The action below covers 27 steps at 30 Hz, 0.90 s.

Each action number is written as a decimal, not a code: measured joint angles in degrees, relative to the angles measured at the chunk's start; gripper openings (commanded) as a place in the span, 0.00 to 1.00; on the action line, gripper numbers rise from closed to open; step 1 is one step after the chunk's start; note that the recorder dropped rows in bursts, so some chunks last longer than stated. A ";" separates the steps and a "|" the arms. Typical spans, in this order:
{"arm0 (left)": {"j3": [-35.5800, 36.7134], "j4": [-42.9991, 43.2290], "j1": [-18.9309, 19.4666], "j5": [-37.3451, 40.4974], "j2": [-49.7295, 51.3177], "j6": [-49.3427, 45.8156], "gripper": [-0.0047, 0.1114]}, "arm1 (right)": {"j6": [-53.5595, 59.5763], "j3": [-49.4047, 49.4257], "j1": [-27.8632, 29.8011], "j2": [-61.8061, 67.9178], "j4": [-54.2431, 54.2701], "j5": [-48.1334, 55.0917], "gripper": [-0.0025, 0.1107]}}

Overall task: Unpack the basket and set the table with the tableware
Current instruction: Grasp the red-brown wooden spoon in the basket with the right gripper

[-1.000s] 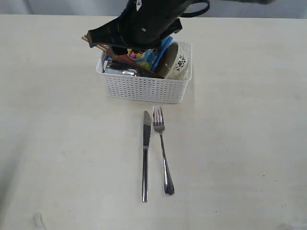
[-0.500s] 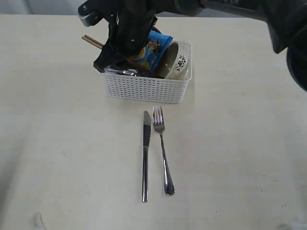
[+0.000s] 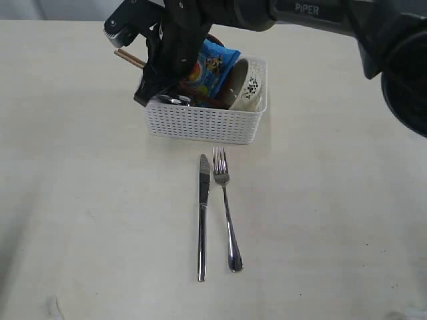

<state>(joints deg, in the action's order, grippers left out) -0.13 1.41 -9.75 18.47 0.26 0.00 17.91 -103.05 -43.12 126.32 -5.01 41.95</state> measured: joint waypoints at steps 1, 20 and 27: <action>0.00 0.00 0.00 0.00 0.00 0.00 0.04 | 0.00 0.00 0.00 0.13 -0.20 0.13 0.19; 0.00 0.00 0.00 0.00 0.00 0.00 0.04 | 0.10 -0.04 0.00 0.27 -1.08 2.25 0.46; 0.00 0.00 0.00 0.00 0.00 0.00 0.04 | 0.08 -0.04 0.00 0.66 -2.27 3.70 0.50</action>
<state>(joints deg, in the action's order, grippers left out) -0.13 1.41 -9.75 18.47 0.26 0.00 18.00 -103.09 -43.12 126.97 -7.28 45.65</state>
